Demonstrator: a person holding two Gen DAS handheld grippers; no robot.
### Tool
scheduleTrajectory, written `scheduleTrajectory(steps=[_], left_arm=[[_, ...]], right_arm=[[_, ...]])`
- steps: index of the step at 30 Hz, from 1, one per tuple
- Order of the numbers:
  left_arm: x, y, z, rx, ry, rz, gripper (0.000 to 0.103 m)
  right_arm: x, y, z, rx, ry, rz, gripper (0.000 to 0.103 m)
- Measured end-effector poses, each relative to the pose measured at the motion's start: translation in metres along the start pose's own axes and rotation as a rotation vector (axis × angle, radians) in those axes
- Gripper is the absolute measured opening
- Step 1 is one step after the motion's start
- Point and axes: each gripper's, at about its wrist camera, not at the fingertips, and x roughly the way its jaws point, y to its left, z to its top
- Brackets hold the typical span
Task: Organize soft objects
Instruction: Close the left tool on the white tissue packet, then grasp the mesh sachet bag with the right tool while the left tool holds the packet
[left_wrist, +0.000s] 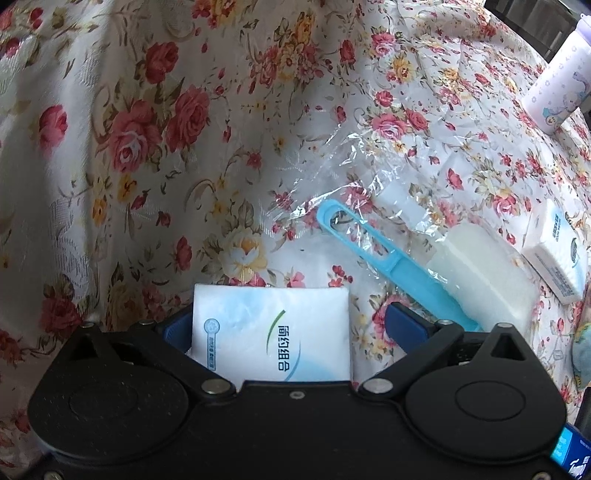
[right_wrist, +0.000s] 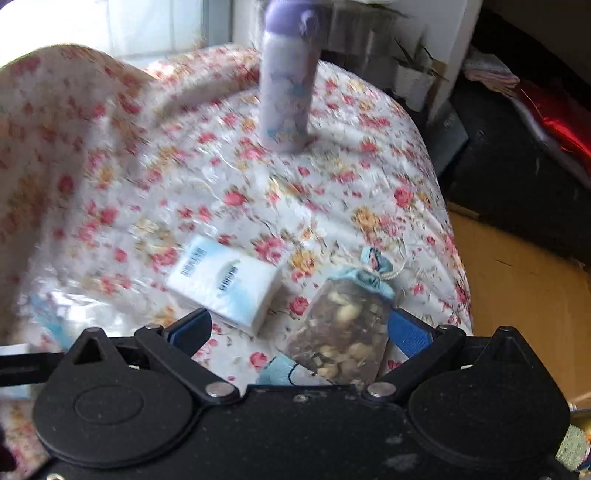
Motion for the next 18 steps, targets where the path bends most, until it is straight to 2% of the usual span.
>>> scheduleTrajectory(steps=[6, 11, 14, 16, 18], left_arm=[[0.0, 0.004, 0.0, -0.005, -0.005, -0.002, 0.099], [-0.001, 0.003, -0.001, 0.001, -0.014, 0.003, 0.099], [0.0, 0.002, -0.001, 0.003, -0.019, 0.005, 0.099], [0.0, 0.002, -0.001, 0.003, -0.023, 0.003, 0.099], [-0.001, 0.001, -0.001, 0.003, -0.025, 0.004, 0.099]], right_arm=[[0.012, -0.021, 0.006, 0.13, 0.023, -0.08, 0.102], [0.031, -0.02, 0.008, 0.111, 0.111, -0.05, 0.102], [0.033, -0.018, 0.006, 0.12, 0.108, -0.057, 0.099], [0.031, -0.019, 0.008, 0.132, 0.111, -0.019, 0.078], [0.027, -0.019, 0.011, 0.133, 0.113, -0.008, 0.046]])
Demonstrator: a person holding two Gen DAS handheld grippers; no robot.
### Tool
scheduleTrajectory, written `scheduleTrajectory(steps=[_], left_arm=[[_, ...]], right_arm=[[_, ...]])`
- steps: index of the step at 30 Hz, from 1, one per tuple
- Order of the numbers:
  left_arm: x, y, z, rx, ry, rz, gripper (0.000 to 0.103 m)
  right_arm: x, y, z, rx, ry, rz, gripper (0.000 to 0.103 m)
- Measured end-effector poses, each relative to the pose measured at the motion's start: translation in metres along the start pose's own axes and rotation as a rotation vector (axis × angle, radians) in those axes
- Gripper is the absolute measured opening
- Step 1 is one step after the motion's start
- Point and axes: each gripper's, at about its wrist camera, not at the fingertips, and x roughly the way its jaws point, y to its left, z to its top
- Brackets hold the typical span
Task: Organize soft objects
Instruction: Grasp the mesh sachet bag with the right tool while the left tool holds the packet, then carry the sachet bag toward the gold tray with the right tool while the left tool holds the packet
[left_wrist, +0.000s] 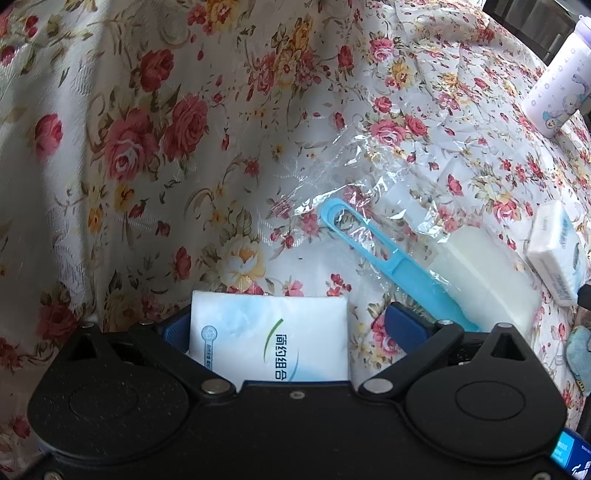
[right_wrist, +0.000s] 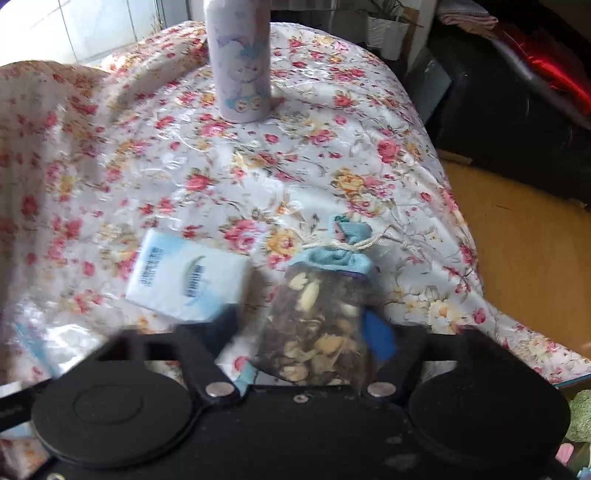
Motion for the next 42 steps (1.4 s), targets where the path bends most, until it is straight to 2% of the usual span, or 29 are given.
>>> scheduleTrajectory(steps=[3, 8, 10, 11, 14, 16, 18, 21, 23, 24, 25, 27, 29, 36, 42], left_arm=[[0.0, 0.0, 0.0, -0.001, -0.004, -0.002, 0.098], [-0.004, 0.005, -0.001, -0.01, -0.008, -0.018, 0.092], [-0.006, 0.007, -0.002, -0.014, -0.012, -0.019, 0.09], [-0.007, 0.008, -0.002, -0.017, -0.014, -0.021, 0.088], [-0.01, 0.012, -0.003, -0.025, -0.022, -0.021, 0.083], [-0.012, 0.012, -0.003, -0.026, -0.03, -0.015, 0.081], [-0.013, 0.013, -0.003, -0.027, -0.034, -0.012, 0.081], [-0.015, 0.013, -0.004, -0.027, -0.044, -0.006, 0.072], [-0.017, 0.015, -0.004, -0.032, -0.055, -0.01, 0.072], [-0.017, 0.016, -0.004, -0.036, -0.055, -0.016, 0.071], [-0.018, 0.016, -0.004, -0.039, -0.057, -0.019, 0.071], [-0.018, 0.017, -0.003, -0.044, -0.061, -0.023, 0.071], [-0.019, 0.018, -0.003, -0.049, -0.065, -0.029, 0.071], [-0.02, 0.021, -0.002, -0.068, -0.078, -0.049, 0.071], [-0.026, 0.027, -0.003, -0.089, -0.102, -0.104, 0.071]], right_arm=[[-0.009, 0.004, 0.002, -0.045, -0.019, -0.003, 0.035], [-0.02, 0.0, -0.005, -0.01, -0.013, 0.036, 0.038], [-0.023, 0.0, -0.006, -0.006, -0.034, 0.004, 0.061], [-0.023, 0.0, -0.007, -0.006, -0.047, -0.018, 0.077], [-0.023, 0.001, -0.006, -0.013, -0.057, -0.054, 0.084], [-0.018, 0.002, -0.005, -0.013, -0.028, -0.039, 0.095], [-0.014, 0.005, -0.005, -0.014, -0.01, -0.026, 0.096], [0.0, 0.013, -0.007, -0.037, 0.036, -0.055, 0.098], [0.008, 0.016, -0.01, -0.047, 0.051, -0.071, 0.093], [0.011, 0.017, -0.012, -0.049, 0.057, -0.074, 0.072], [0.013, 0.017, -0.013, -0.05, 0.071, -0.063, 0.059], [0.007, 0.018, -0.014, -0.052, 0.055, -0.047, 0.044], [-0.003, 0.018, -0.012, -0.064, 0.037, -0.028, 0.04], [-0.062, 0.0, -0.01, 0.027, -0.088, 0.081, 0.04], [-0.121, -0.026, -0.032, 0.07, -0.175, 0.134, 0.04]])
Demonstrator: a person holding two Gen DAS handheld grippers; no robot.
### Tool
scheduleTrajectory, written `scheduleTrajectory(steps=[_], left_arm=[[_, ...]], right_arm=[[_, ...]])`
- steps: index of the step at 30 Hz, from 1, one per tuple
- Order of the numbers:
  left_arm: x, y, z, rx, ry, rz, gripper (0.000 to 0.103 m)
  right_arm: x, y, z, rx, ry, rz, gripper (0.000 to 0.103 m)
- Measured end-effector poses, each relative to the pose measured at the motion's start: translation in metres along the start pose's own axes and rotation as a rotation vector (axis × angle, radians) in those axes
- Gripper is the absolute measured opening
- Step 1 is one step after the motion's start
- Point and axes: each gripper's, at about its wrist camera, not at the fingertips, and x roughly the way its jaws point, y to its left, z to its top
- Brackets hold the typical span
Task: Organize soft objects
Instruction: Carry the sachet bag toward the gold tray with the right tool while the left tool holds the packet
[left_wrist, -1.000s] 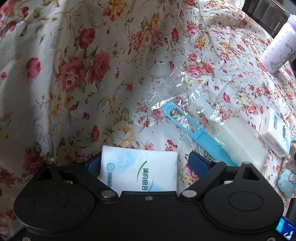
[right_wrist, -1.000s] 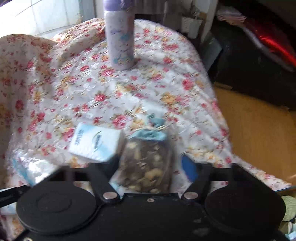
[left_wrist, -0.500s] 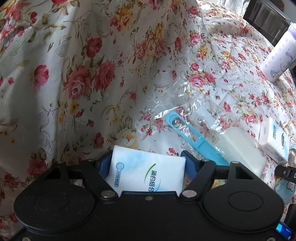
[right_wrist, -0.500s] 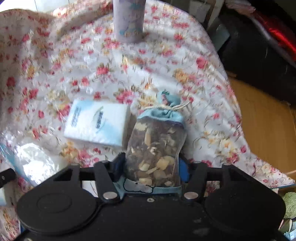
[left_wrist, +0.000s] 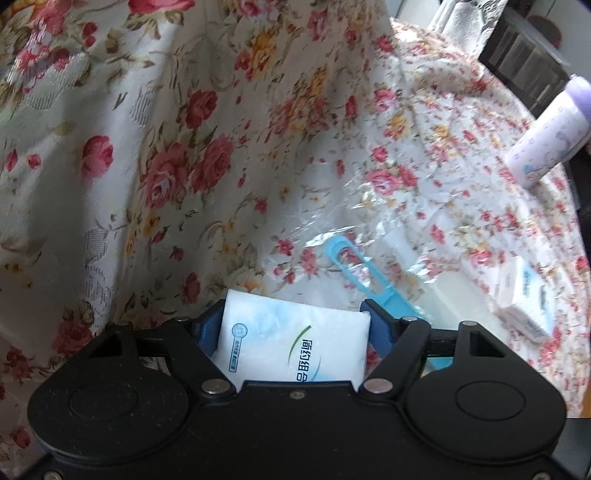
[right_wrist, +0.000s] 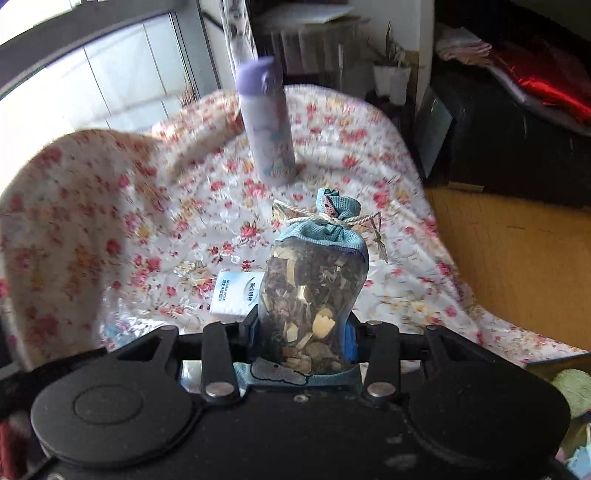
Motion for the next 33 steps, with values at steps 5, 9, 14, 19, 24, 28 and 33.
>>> scheduleTrajectory(steps=[5, 9, 14, 19, 24, 28, 33], left_arm=[[-0.019, -0.004, -0.004, 0.033, -0.068, -0.042, 0.071], [-0.035, -0.005, -0.006, 0.051, -0.13, -0.056, 0.071], [-0.049, -0.007, -0.009, 0.091, -0.173, -0.043, 0.071], [-0.071, -0.017, -0.016, 0.156, -0.218, -0.09, 0.071], [-0.097, -0.03, -0.027, 0.219, -0.247, -0.13, 0.071], [-0.125, -0.046, -0.048, 0.302, -0.278, -0.145, 0.071], [-0.16, -0.09, -0.078, 0.41, -0.255, -0.218, 0.071]], right_arm=[[-0.048, -0.029, -0.023, 0.016, -0.086, -0.04, 0.041], [-0.087, -0.069, -0.05, 0.062, -0.157, -0.115, 0.041], [-0.12, -0.129, -0.09, 0.153, -0.188, -0.233, 0.041], [-0.134, -0.197, -0.14, 0.285, -0.145, -0.329, 0.041], [-0.136, -0.247, -0.186, 0.416, -0.11, -0.399, 0.041], [-0.137, -0.266, -0.205, 0.476, -0.123, -0.433, 0.041], [-0.128, -0.268, -0.203, 0.497, -0.172, -0.425, 0.041]])
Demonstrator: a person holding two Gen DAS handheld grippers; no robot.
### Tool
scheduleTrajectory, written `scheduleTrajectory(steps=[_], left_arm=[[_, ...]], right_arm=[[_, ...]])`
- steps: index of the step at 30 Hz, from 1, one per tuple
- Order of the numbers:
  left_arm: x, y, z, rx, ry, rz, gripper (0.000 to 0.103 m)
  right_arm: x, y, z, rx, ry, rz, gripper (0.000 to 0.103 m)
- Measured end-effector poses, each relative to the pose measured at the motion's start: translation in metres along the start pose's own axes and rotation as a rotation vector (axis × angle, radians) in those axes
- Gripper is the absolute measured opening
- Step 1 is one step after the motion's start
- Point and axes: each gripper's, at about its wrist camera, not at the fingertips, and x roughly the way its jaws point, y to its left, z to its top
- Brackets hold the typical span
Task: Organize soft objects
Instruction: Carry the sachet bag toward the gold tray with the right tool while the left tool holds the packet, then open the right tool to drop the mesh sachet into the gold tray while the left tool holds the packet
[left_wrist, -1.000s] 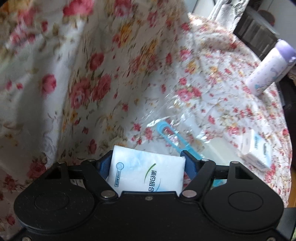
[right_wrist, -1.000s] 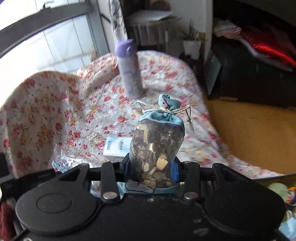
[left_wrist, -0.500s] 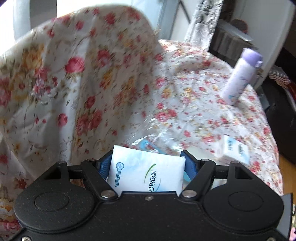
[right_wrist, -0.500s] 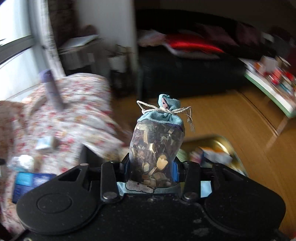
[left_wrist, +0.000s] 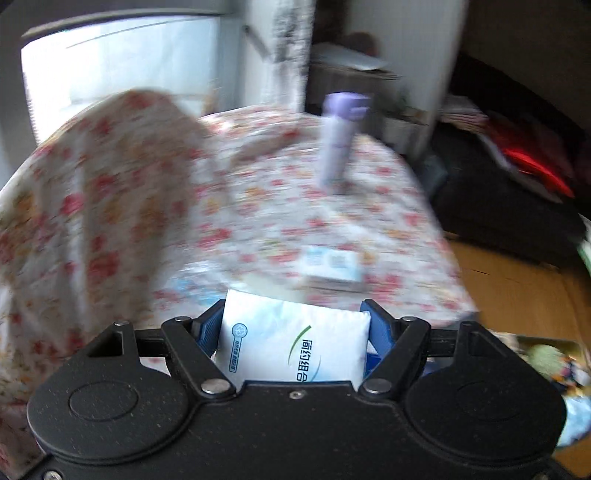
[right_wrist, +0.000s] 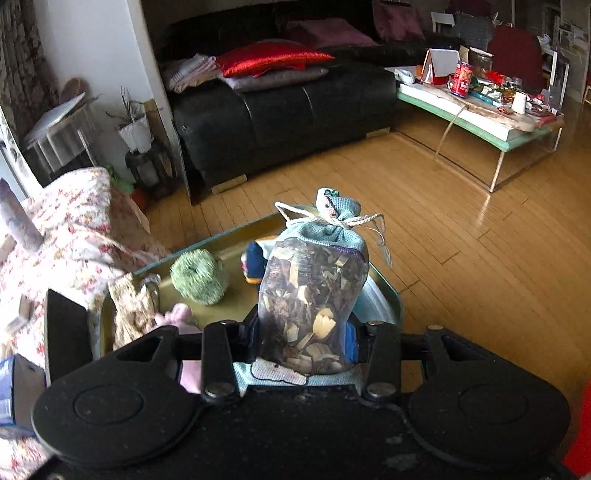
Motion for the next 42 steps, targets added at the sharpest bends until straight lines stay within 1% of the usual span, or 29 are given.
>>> scheduleTrajectory(steps=[2, 3, 8, 11, 13, 17, 18, 20, 22, 26, 33, 36, 40, 42], left_arm=[[-0.009, -0.028, 0.003, 0.046, 0.0, -0.035, 0.071], [-0.013, -0.044, 0.003, 0.072, 0.003, -0.065, 0.071], [-0.016, -0.112, 0.001, 0.163, 0.076, -0.192, 0.071], [-0.01, -0.147, -0.007, 0.205, 0.127, -0.243, 0.071], [-0.007, -0.165, -0.014, 0.232, 0.147, -0.26, 0.071], [0.002, -0.192, -0.027, 0.27, 0.183, -0.272, 0.071], [0.008, -0.199, -0.029, 0.273, 0.197, -0.275, 0.071], [0.017, -0.211, -0.033, 0.276, 0.219, -0.276, 0.071], [0.026, -0.224, -0.036, 0.276, 0.241, -0.273, 0.071], [0.042, -0.248, -0.039, 0.277, 0.282, -0.281, 0.071], [0.065, -0.285, -0.047, 0.301, 0.336, -0.281, 0.071], [0.075, -0.291, -0.049, 0.288, 0.366, -0.271, 0.071], [0.091, -0.299, -0.048, 0.279, 0.368, -0.226, 0.071], [0.098, -0.303, -0.048, 0.268, 0.385, -0.23, 0.071]], right_arm=[[-0.001, 0.004, 0.001, 0.007, -0.027, 0.013, 0.041], [0.002, 0.007, 0.002, 0.01, -0.045, 0.021, 0.041], [0.017, 0.013, 0.006, 0.03, -0.121, 0.098, 0.042], [0.026, 0.021, 0.005, -0.017, -0.163, 0.112, 0.042], [0.029, 0.024, 0.003, -0.056, -0.17, 0.114, 0.042], [0.033, 0.023, 0.006, -0.07, -0.17, 0.172, 0.045], [0.033, 0.02, 0.007, -0.063, -0.171, 0.175, 0.059], [0.033, 0.013, 0.009, -0.03, -0.172, 0.181, 0.081], [0.031, 0.004, 0.011, 0.017, -0.185, 0.187, 0.08], [0.038, -0.007, 0.014, 0.094, -0.156, 0.189, 0.08], [0.041, -0.01, 0.013, 0.117, -0.169, 0.163, 0.08], [0.041, -0.012, 0.013, 0.135, -0.173, 0.167, 0.08], [0.042, -0.014, 0.013, 0.153, -0.177, 0.166, 0.08], [0.042, -0.014, 0.013, 0.159, -0.18, 0.165, 0.08]])
